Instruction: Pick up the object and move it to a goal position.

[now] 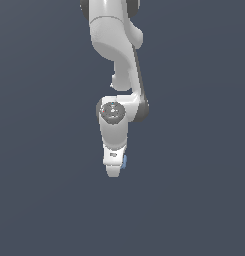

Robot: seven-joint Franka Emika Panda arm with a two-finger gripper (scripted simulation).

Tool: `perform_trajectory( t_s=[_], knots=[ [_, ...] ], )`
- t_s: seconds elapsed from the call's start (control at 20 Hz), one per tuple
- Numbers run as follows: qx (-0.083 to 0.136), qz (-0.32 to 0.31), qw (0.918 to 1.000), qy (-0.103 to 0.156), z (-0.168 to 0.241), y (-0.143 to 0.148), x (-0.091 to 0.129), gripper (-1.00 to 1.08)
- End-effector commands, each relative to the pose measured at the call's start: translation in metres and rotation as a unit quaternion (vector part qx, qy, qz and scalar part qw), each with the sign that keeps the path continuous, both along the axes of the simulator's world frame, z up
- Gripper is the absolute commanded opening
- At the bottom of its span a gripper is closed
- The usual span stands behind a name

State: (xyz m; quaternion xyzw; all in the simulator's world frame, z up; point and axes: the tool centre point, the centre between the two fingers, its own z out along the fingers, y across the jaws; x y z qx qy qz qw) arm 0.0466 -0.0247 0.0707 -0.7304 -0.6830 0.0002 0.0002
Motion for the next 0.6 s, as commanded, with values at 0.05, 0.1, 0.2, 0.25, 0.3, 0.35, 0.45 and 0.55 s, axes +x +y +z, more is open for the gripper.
perform_trajectory(
  t_s=[0.05, 0.1, 0.2, 0.25, 0.3, 0.35, 0.45, 0.55],
  knots=[
    [0.000, 0.001, 1.0000, 0.000, -0.0133, 0.0001, -0.0001, 1.00],
    [0.000, 0.001, 1.0000, 0.000, -0.0150, 0.0000, 0.0001, 1.00],
    [0.000, 0.000, 1.0000, 0.000, -0.0159, -0.0003, 0.0009, 1.00],
    [0.000, 0.000, 1.0000, 0.000, -0.0157, -0.0003, 0.0011, 1.00],
    [0.000, 0.000, 1.0000, 0.000, -0.0157, -0.0003, 0.0011, -1.00],
    [0.000, 0.000, 1.0000, 0.000, -0.0157, -0.0003, 0.0011, -1.00],
    [0.000, 0.000, 1.0000, 0.000, -0.0157, -0.0003, 0.0011, -1.00],
    [0.000, 0.000, 1.0000, 0.000, -0.0157, -0.0003, 0.0011, -1.00]
  ],
)
